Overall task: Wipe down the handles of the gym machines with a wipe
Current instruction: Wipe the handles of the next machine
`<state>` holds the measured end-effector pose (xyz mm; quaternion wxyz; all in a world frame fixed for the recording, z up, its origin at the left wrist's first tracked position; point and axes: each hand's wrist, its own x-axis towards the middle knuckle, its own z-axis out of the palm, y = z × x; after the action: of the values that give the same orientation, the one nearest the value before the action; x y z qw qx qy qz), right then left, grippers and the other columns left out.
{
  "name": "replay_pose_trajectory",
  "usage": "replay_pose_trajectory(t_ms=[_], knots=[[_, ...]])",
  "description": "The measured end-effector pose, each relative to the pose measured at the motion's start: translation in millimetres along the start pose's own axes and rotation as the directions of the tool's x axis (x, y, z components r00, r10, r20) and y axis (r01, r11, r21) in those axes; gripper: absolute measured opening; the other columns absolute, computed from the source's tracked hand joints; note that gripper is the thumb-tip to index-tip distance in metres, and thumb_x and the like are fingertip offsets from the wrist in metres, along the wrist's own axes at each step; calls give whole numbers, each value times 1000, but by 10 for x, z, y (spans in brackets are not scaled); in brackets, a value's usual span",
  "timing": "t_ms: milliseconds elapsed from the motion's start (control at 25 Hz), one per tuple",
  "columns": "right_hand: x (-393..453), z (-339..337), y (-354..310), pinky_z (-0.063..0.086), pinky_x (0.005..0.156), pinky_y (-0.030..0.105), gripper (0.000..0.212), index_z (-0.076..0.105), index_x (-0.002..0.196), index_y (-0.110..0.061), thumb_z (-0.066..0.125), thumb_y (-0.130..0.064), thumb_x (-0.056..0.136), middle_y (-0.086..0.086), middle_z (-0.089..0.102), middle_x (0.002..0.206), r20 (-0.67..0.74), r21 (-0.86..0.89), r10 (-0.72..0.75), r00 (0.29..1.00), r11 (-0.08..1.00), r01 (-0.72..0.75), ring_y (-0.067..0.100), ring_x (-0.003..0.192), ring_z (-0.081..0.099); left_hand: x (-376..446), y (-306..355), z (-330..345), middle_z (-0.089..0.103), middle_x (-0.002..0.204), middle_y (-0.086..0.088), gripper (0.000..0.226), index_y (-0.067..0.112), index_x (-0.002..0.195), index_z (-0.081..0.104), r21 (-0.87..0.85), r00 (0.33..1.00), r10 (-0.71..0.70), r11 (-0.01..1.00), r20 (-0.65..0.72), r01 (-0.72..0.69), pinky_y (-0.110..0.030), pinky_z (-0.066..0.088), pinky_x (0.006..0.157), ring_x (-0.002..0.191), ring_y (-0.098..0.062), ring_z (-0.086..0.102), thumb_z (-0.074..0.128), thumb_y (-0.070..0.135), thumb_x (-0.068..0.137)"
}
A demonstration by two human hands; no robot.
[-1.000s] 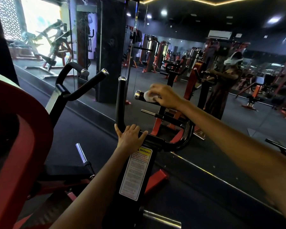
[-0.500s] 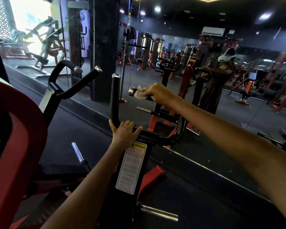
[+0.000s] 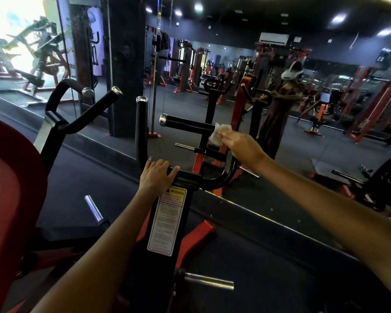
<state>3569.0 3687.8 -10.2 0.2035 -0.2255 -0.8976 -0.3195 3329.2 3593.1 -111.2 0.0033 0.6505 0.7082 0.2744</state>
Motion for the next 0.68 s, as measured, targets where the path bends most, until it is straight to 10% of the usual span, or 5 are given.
replay_pose_trajectory(t_ms=[200, 680], knots=[[-347, 93, -310, 39, 100, 46, 36, 67, 98, 8, 72, 11, 63, 22, 68, 104, -52, -97, 74, 996, 992, -79, 35, 108, 61, 9, 18, -24, 56, 125, -11, 47, 8, 115, 58, 26, 999, -15, 1000, 48, 14, -37, 14, 115, 125, -27, 44, 33, 45, 100], [-559, 367, -1318, 48, 96, 40, 38, 64, 111, 1, 54, 15, 78, 16, 67, 104, -30, 395, 546, 838, 776, -491, 33, 111, 59, -30, 36, 51, 48, 136, -9, 46, 12, 129, 49, 39, 997, -51, 998, 52, 49, -41, 14, 117, 132, -24, 37, 31, 42, 100]])
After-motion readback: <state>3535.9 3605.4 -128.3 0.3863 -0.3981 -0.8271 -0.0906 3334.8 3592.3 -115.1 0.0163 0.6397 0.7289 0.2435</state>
